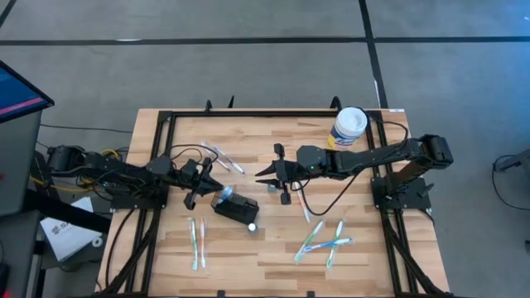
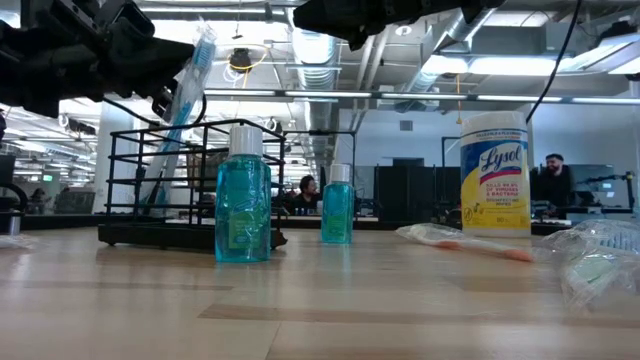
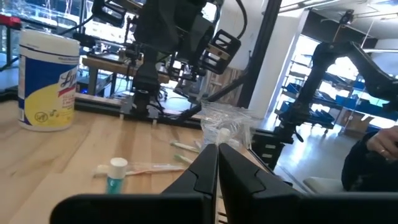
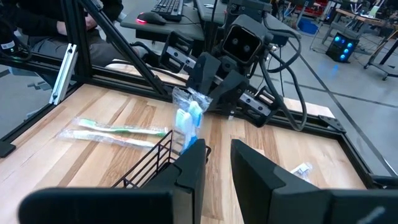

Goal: Pick & Place toothbrushing station
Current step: Adjust the blue toothbrush in the left compartment of the wire organizer

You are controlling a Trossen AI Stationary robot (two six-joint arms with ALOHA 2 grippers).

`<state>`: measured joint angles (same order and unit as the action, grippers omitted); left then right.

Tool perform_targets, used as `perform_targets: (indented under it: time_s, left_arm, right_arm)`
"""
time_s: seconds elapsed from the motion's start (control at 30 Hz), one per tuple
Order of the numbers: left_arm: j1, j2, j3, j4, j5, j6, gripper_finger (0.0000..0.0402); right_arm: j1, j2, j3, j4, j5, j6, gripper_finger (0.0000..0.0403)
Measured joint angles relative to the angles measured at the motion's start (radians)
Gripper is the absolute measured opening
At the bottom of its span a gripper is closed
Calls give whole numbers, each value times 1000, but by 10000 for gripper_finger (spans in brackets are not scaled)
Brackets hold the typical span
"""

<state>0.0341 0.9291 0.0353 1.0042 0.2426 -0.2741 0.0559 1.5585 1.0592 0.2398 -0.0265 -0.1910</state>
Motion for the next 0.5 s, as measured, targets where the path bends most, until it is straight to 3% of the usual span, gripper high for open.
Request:
perform_targets:
  time_s: [0.3,0.5]
  left_arm:
    - [-3,0,0,0,-10,-22,7]
    - [-8,1,0,-1,-10,-23,44]
  right_arm:
    - [0,0,0,0,0,-1,67]
    - [0,0,0,0,0,-3,67]
